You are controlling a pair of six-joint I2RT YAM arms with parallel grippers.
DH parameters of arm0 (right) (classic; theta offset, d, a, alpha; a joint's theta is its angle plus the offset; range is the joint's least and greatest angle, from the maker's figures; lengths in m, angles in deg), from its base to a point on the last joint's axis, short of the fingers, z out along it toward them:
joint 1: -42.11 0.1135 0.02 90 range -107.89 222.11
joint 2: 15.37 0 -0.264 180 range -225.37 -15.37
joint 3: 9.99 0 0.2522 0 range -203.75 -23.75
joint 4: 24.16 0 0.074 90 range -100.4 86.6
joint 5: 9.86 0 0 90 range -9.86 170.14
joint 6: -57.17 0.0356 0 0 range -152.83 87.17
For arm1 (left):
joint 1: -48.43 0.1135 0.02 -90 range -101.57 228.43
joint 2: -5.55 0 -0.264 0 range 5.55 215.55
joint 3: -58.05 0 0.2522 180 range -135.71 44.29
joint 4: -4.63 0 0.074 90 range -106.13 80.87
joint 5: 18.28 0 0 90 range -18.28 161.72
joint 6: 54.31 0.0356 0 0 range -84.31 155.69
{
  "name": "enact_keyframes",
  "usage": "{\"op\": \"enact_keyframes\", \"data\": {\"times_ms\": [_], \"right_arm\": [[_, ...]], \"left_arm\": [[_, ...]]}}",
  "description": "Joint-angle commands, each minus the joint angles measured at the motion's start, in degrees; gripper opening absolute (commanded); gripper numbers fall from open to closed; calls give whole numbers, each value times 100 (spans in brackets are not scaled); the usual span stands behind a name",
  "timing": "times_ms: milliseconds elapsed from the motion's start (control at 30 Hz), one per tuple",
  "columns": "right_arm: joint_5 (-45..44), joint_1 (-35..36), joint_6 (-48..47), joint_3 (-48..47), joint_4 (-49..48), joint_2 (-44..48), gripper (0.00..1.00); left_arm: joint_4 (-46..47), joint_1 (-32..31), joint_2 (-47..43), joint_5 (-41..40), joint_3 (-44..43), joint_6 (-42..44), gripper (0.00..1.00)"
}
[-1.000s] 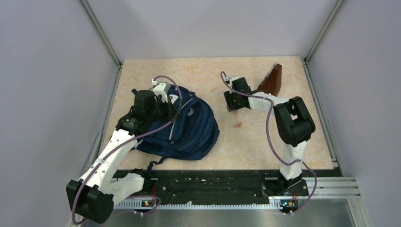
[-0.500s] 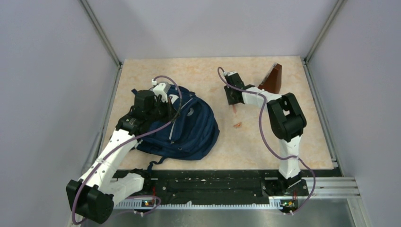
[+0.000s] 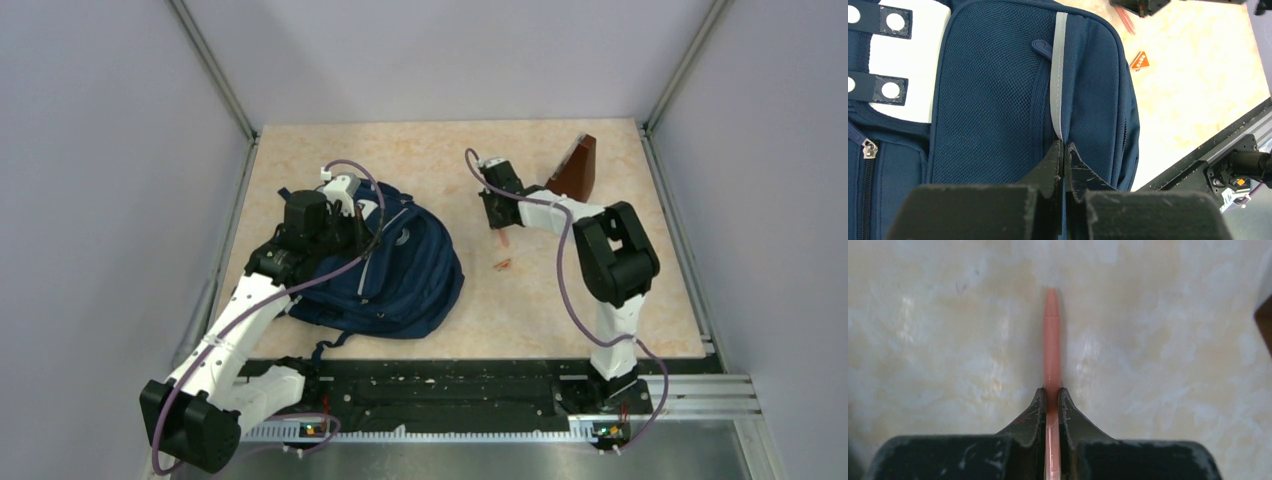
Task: Pack the student bag
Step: Pick up the stationery from the center of the board, then place the stationery in the student bag.
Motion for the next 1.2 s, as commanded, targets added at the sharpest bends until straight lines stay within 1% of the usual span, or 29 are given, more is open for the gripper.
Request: {"op": "enact_keyframes", "data": {"times_ms": [0,133,300,367,467,533,700,833,967,1167], "right_arm": [[150,99,319,610,265,1178,0],[757,121,816,1355,281,2319,0],[1863,156,1563,2099,119,3456,0],[2290,158,1939,2310,39,3807,0],[3159,189,2652,2616,-363,4219,0],[3378,406,3029,2735,-608,4398,0],[3288,1343,3701,2613,-1067,4348,0],[3096,1987,4258,2337,-1453,3927,0],[3003,2272,4620,2064,-1458,3521,0],[2627,2427,5004,2148,-1835,3191,0]], "left_arm": [[444,-7,-177,99,-48,-4,0],[466,-2,-214,76,-31,-12,0],[470,-2,-188,143,-41,-30,0],[470,-7,-201,153,-31,-30,0],[494,-6,-223,157,-21,-43,0],[494,-6,-219,179,-20,-54,0],[505,-5,-206,201,-24,-56,0],[505,-7,-218,207,-16,-56,0],[505,-7,-248,190,-19,-48,0],[514,-11,-284,228,-13,-56,0]]}}
